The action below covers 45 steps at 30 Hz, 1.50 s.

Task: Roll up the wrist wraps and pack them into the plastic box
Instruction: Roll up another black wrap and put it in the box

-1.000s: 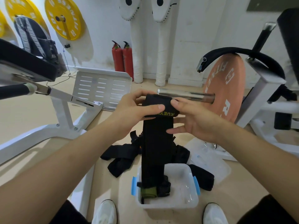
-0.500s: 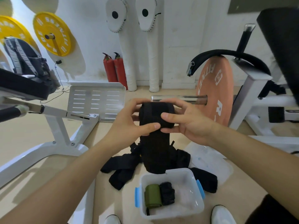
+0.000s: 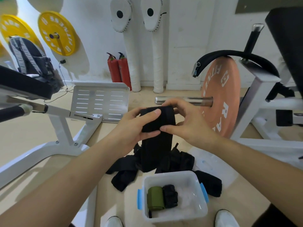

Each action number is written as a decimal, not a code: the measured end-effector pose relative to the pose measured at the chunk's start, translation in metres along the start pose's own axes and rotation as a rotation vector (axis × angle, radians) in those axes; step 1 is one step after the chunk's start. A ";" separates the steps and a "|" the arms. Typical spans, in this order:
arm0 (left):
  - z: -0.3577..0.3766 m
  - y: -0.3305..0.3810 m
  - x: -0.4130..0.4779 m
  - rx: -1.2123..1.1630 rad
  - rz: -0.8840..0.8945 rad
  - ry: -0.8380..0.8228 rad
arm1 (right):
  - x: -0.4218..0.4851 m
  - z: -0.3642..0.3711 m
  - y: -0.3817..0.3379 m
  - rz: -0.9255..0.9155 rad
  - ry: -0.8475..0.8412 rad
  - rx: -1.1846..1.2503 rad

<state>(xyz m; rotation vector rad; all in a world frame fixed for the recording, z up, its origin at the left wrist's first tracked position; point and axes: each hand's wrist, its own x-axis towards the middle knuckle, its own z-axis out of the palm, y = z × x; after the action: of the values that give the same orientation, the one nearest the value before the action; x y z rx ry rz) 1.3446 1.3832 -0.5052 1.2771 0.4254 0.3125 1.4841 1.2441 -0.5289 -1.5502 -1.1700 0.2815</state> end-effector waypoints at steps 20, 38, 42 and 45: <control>-0.014 -0.003 0.003 0.543 0.314 -0.083 | 0.002 -0.010 -0.013 0.516 -0.227 0.601; -0.007 -0.002 0.000 0.062 -0.011 0.008 | 0.000 -0.002 -0.006 0.280 -0.069 0.252; -0.007 -0.005 0.000 0.173 0.141 0.018 | -0.001 -0.005 -0.018 0.529 -0.220 0.483; -0.006 -0.008 -0.001 0.244 0.244 0.016 | 0.000 -0.007 -0.023 0.620 -0.234 0.575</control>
<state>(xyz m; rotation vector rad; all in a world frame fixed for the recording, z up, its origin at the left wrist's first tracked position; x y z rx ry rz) 1.3404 1.3859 -0.5141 1.5704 0.3275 0.4884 1.4767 1.2373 -0.5071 -1.3357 -0.6541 1.1316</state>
